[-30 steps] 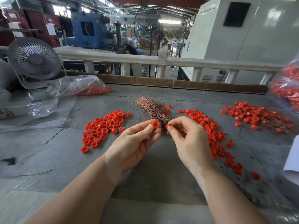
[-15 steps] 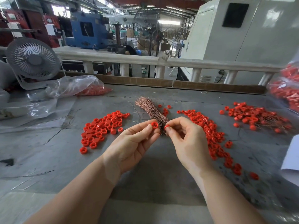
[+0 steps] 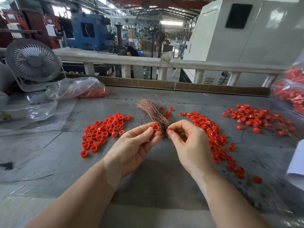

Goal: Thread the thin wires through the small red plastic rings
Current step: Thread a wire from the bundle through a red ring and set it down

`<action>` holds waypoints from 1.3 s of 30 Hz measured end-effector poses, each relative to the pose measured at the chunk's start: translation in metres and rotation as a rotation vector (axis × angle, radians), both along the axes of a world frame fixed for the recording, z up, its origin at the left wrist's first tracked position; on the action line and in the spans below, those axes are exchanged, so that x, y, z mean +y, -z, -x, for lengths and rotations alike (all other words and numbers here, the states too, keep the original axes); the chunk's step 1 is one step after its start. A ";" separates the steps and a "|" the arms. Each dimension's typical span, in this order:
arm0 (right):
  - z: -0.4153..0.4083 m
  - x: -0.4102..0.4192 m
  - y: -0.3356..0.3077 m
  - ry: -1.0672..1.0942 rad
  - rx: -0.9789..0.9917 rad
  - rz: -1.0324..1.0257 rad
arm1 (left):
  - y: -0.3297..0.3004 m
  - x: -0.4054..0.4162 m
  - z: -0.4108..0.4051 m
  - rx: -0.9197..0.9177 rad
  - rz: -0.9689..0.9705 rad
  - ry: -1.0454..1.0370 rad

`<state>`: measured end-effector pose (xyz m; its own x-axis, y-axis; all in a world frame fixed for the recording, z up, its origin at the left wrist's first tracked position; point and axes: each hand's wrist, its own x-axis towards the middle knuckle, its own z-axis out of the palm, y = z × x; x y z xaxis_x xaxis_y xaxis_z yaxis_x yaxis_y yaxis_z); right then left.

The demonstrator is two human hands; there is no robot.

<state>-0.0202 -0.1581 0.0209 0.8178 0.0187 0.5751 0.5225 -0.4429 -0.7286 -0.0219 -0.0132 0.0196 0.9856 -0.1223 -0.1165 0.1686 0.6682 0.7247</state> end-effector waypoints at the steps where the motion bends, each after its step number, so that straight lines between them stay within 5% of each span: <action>1: 0.000 0.000 0.000 0.007 -0.005 -0.002 | 0.000 0.000 0.000 0.001 -0.002 0.006; 39: -0.002 0.000 0.002 -0.032 0.108 0.003 | -0.004 -0.001 0.002 0.009 0.033 0.033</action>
